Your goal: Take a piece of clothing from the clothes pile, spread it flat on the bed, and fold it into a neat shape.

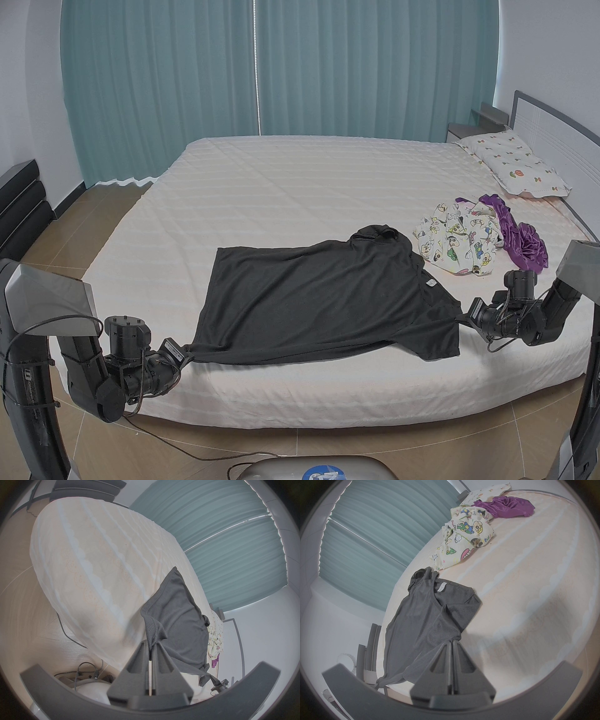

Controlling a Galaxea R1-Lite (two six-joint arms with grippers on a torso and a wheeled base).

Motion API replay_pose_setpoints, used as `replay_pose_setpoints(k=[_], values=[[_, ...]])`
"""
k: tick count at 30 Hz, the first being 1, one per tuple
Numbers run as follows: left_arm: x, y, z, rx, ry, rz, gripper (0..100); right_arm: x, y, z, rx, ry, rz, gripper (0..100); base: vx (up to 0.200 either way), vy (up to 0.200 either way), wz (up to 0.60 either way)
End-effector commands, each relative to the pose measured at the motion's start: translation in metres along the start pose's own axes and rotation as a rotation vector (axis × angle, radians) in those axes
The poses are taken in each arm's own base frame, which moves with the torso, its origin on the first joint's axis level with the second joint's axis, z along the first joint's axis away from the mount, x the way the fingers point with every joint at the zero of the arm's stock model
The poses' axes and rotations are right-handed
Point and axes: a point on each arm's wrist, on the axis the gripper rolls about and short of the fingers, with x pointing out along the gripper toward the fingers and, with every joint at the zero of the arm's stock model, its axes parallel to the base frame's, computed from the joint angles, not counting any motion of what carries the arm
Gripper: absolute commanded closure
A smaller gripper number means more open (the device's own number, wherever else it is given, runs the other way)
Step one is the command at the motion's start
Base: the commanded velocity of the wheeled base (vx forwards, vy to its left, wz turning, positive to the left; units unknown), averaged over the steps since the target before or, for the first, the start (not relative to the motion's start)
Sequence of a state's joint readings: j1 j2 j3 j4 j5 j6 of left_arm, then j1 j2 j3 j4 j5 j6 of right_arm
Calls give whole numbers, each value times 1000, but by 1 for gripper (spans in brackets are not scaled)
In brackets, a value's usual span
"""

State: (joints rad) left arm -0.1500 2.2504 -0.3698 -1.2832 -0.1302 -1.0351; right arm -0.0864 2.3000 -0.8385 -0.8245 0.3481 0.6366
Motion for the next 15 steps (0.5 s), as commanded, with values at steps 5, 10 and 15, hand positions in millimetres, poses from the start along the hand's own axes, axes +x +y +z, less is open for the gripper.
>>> replay_pose_setpoints(k=[5, 10, 15], values=[[0, 0, 0, 0, 1, 0, 100, 0, -8, -11, -6, 25, 8, 0, 0, 0, 0], [0, 0, 0, 0, 0, -1, 100, -15, -17, -20, -85, 94, 85, 0, 0, 0, 0], [0, 0, 0, 0, 1, 0, 100, -18, -17, -31, -150, 135, 158, 0, 0, 0, 0]])
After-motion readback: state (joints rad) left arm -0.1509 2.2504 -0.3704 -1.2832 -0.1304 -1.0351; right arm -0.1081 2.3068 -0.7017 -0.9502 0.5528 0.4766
